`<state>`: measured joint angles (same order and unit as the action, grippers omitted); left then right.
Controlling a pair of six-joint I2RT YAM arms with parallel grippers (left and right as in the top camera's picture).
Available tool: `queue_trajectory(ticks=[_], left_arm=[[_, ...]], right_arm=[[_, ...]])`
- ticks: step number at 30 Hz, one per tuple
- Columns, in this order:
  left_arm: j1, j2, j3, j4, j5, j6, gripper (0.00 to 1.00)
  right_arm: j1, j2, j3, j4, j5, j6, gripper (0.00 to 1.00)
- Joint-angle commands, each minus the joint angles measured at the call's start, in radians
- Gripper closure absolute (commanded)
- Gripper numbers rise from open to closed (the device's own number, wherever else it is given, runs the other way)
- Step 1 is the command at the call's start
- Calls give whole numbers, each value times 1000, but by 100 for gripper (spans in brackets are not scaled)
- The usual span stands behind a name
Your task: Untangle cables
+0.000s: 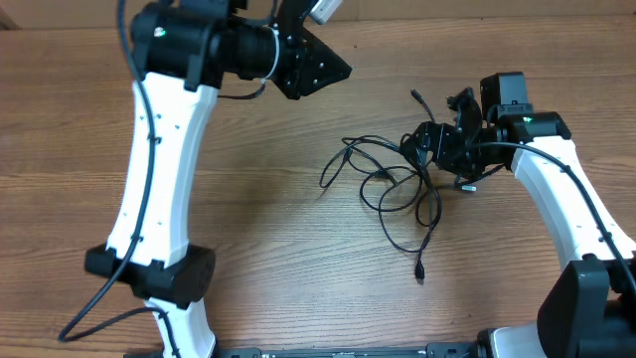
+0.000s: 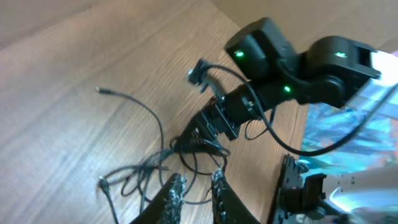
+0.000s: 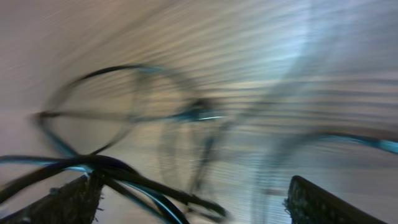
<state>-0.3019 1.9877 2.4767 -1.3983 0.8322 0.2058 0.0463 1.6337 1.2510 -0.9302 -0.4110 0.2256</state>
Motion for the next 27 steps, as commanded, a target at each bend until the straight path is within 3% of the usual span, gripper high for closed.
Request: queue_trajectory(ticks=[1,5,9,11,17,22,27], left_arm=[[-24,67,-1,4,-44,-110,76],[-63,114,-1,5,-147,-229,41],[-109,159,-1,28,-186,-293,23],[-136,185,-1,56,-185,-331,0],[-208,266,-1,140,-185,-431,0],[-248,340,-1,152,-188,-519,0],[-254,374,-2,155,-228,-704,0]], right_arm=[[-3,-23,26,-39,474,222,4],[-3,-23,26,-82,690,305,0],[-3,-23,26,-91,762,328,0],[-3,-23,26,-99,806,349,0],[-16,-23,26,-146,961,486,0],[-119,-23,26,-141,855,507,0],[-212,-23,26,-132,670,483,0]])
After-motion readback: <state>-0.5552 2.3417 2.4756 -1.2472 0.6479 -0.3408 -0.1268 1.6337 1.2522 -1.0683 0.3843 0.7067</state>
